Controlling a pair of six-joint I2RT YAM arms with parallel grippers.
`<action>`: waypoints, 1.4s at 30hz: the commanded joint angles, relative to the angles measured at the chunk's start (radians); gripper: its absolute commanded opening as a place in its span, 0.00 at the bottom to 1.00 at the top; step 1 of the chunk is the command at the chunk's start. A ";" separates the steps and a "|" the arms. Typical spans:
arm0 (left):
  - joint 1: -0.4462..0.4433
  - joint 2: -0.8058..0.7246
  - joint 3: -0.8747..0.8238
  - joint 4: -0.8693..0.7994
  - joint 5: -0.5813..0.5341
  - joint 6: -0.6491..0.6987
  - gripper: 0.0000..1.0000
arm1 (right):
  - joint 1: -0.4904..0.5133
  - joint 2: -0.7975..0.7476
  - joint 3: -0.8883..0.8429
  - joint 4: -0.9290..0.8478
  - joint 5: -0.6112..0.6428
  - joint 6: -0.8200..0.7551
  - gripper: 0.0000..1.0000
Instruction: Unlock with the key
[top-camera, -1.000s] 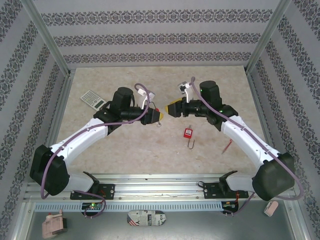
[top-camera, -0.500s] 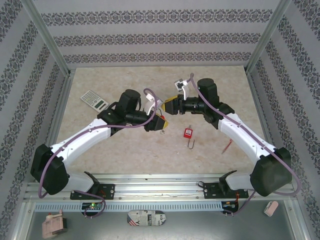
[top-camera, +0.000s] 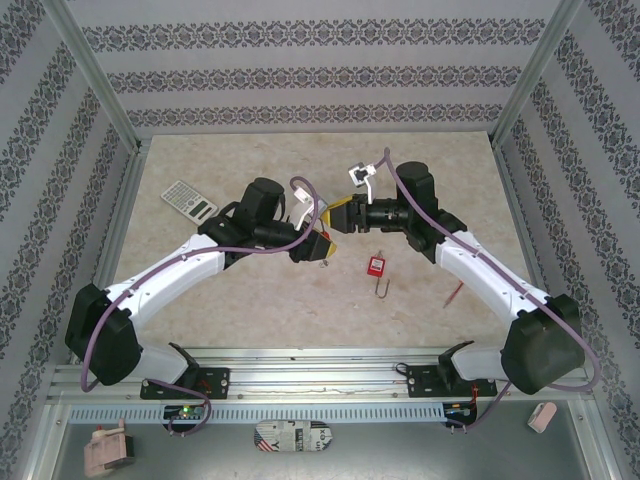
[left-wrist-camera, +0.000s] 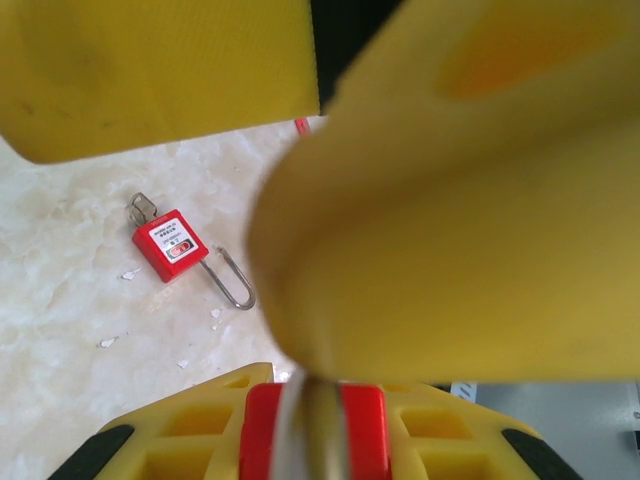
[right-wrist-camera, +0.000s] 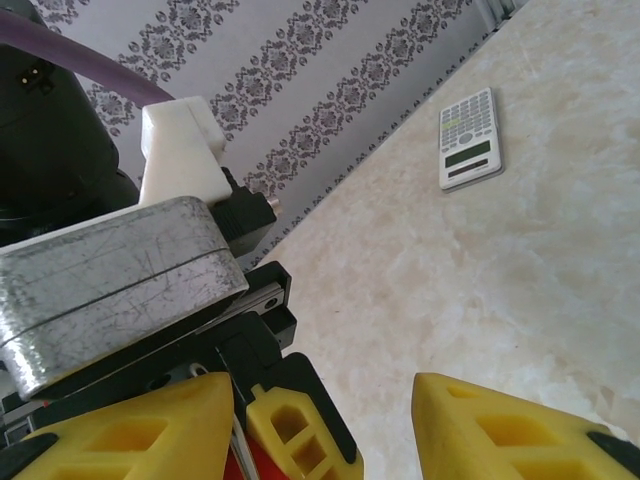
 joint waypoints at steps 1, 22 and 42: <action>-0.016 0.010 0.033 0.016 0.012 0.017 0.00 | 0.025 0.008 -0.018 0.064 -0.039 0.025 0.49; -0.017 0.031 0.036 0.060 0.050 0.000 0.00 | -0.002 -0.091 -0.160 0.183 -0.080 0.101 0.54; -0.047 0.039 0.033 0.063 0.036 0.018 0.11 | -0.001 -0.057 -0.142 0.240 -0.073 0.140 0.00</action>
